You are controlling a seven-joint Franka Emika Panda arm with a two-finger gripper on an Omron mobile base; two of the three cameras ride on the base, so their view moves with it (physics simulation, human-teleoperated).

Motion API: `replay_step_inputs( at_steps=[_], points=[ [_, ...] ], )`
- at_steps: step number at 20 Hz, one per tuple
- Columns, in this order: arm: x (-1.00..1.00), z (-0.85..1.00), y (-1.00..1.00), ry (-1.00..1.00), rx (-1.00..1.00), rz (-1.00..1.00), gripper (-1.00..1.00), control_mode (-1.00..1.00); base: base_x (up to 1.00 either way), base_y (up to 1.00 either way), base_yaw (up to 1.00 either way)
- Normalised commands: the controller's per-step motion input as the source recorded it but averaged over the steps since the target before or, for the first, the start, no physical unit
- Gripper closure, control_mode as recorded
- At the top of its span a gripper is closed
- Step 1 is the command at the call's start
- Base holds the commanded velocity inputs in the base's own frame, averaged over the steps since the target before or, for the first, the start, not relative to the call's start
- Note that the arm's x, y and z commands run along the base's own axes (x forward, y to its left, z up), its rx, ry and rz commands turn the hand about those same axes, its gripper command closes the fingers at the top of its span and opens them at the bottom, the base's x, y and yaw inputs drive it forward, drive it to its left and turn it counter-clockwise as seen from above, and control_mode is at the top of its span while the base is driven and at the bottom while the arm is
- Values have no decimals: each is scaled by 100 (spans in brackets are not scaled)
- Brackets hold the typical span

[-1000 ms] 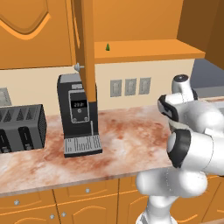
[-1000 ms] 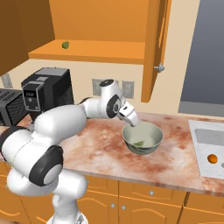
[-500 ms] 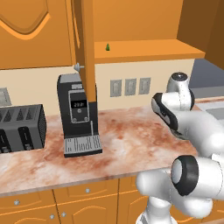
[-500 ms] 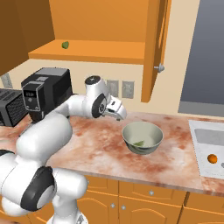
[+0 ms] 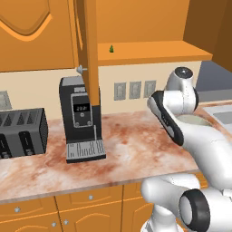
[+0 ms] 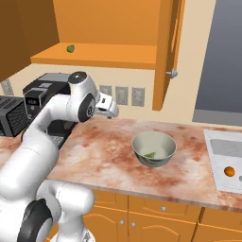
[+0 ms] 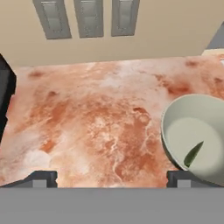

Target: Pick the lemon wedges from the cabinet and place them in one bowl. Pick the tangerine from the sink and place it in the other bowl.

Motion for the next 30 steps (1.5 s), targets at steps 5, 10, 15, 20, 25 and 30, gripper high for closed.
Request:
replay_step_inputs(
  at_steps=[5,10,15,20,25,30],
  points=[
    [-31,46,63,-27,0,12,-100,-100,0,0,0],
    [-19,46,66,-30,1,8,-100,-100,0,0,0],
    [-11,63,58,-28,0,11,-100,-100,0,0,0],
    [-8,67,45,-18,0,11,-100,-100,0,0,0],
    [-2,66,25,-5,-5,3,-100,-100,0,0,0],
    [-9,59,2,8,-13,-6,-100,-100,0,0,0]
  ],
)
